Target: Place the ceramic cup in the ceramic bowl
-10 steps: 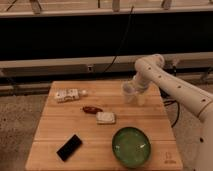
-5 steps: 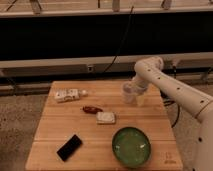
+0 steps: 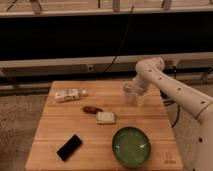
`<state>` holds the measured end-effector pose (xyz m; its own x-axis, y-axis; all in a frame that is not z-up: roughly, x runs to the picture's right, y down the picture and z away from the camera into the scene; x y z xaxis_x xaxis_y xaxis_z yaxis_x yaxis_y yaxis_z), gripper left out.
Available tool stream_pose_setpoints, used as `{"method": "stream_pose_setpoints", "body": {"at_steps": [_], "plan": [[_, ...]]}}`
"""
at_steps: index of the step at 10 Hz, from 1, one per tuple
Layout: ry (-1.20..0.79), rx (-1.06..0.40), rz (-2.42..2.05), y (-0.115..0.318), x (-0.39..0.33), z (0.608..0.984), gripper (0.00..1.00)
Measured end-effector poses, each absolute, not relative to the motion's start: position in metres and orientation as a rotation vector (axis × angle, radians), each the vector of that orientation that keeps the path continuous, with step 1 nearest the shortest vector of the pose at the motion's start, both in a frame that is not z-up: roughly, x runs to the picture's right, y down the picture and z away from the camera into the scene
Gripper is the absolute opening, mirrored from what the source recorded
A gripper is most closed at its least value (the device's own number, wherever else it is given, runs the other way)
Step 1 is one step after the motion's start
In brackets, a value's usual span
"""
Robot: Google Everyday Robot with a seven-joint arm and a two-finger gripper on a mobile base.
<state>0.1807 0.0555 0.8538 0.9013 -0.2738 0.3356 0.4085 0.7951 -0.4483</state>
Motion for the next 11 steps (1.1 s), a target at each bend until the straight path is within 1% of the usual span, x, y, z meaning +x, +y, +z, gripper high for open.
{"method": "stream_pose_setpoints", "body": {"at_steps": [10,11], "plan": [[-0.31,-0.544,-0.399,0.061,0.1781,0.8592,0.8],[-0.313,-0.545,-0.402,0.0618,0.178,0.8597,0.78]]}}
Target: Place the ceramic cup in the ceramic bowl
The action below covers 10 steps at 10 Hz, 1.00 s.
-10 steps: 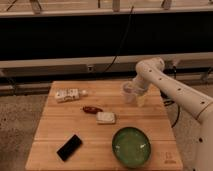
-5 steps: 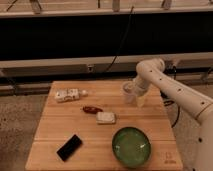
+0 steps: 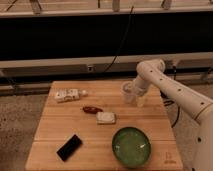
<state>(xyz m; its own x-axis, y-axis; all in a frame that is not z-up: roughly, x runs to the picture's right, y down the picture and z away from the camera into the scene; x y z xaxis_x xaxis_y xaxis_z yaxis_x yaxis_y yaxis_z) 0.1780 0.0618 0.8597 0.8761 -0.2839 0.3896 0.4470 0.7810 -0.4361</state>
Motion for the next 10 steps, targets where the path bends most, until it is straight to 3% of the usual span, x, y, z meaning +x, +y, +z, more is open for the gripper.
{"method": "stream_pose_setpoints", "body": {"at_steps": [6,8,10], "plan": [[-0.342,-0.553,-0.416,0.0665,0.1761,0.8626,0.77],[-0.35,-0.556,-0.423,0.0687,0.1751,0.864,0.66],[-0.359,-0.557,-0.429,0.0704,0.1741,0.8655,0.44]]}}
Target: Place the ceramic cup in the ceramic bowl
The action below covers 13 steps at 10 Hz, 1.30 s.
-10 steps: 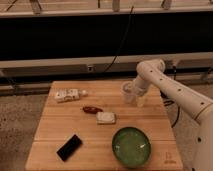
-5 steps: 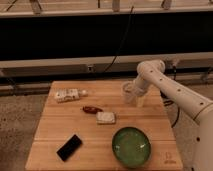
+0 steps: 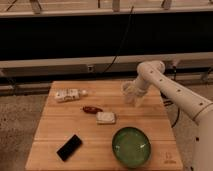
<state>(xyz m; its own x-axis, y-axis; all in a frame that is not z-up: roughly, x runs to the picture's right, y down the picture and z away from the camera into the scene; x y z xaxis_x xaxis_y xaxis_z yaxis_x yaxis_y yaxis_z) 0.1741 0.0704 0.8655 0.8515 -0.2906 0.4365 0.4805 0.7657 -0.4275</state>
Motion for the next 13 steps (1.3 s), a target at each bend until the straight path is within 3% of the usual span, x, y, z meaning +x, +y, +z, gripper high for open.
{"method": "stream_pose_setpoints", "body": {"at_steps": [2,5,10,13], "plan": [[-0.366,-0.562,-0.436,0.073,0.173,0.866,0.21],[-0.369,-0.553,-0.445,0.08,0.171,0.869,0.0],[-0.369,-0.529,-0.467,0.071,0.168,0.831,0.0],[-0.371,-0.517,-0.482,0.074,0.163,0.827,0.0]]}}
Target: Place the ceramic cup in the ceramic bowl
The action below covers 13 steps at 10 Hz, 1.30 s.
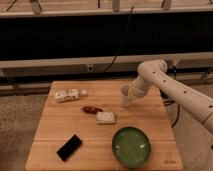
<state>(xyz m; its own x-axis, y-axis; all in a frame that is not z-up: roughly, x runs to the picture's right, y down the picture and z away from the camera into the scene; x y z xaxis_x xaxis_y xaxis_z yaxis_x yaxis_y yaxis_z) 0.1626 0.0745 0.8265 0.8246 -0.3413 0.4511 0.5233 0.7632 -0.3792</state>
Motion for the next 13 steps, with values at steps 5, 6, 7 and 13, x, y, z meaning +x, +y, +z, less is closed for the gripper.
{"method": "stream_pose_setpoints", "body": {"at_steps": [5,6,7,13], "plan": [[-0.385,-0.502,-0.5,0.072,0.16,0.797,0.0],[-0.387,-0.494,-0.507,0.068,0.158,0.787,0.0],[-0.388,-0.491,-0.512,0.069,0.157,0.784,0.0],[-0.402,-0.488,-0.533,0.082,0.157,0.753,0.0]]}}
